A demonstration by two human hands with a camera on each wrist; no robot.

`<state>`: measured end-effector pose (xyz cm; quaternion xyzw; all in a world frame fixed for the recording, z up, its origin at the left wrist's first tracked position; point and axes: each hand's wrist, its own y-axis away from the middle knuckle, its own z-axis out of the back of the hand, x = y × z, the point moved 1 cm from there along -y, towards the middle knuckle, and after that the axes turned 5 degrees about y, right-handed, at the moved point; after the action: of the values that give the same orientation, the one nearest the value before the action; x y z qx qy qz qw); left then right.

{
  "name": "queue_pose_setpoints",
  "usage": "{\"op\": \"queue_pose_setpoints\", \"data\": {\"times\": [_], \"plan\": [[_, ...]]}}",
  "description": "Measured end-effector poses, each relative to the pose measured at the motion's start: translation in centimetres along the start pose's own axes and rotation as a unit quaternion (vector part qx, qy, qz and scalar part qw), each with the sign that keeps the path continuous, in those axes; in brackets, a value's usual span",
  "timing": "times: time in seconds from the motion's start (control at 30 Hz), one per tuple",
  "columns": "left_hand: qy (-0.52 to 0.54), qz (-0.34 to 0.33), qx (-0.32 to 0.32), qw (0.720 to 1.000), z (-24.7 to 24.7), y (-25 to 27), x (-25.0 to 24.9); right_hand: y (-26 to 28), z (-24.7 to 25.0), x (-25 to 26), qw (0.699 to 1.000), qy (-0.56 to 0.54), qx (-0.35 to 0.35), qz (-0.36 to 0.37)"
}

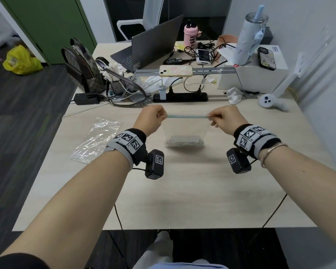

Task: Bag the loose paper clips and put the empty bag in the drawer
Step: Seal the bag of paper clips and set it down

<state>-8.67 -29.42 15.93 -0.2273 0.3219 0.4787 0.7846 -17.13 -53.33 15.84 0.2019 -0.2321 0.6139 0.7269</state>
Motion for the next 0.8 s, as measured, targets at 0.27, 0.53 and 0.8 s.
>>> {"op": "queue_pose_setpoints", "data": {"times": [0.27, 0.53, 0.8], "plan": [[0.084, 0.036, 0.125, 0.988, -0.9, 1.8, 2.6, 1.7, -1.1, -1.9, 0.994, -0.039, 0.096, -0.042], [0.048, 0.048, 0.094, 0.993, -2.4, 1.9, 4.3, 1.6, -4.4, -3.1, 0.997, -0.017, 0.069, -0.007], [-0.051, 0.062, 0.091, 0.993, -5.4, 2.6, 7.8, 0.9, -8.4, -5.8, 0.979, 0.092, 0.181, 0.023]]}}
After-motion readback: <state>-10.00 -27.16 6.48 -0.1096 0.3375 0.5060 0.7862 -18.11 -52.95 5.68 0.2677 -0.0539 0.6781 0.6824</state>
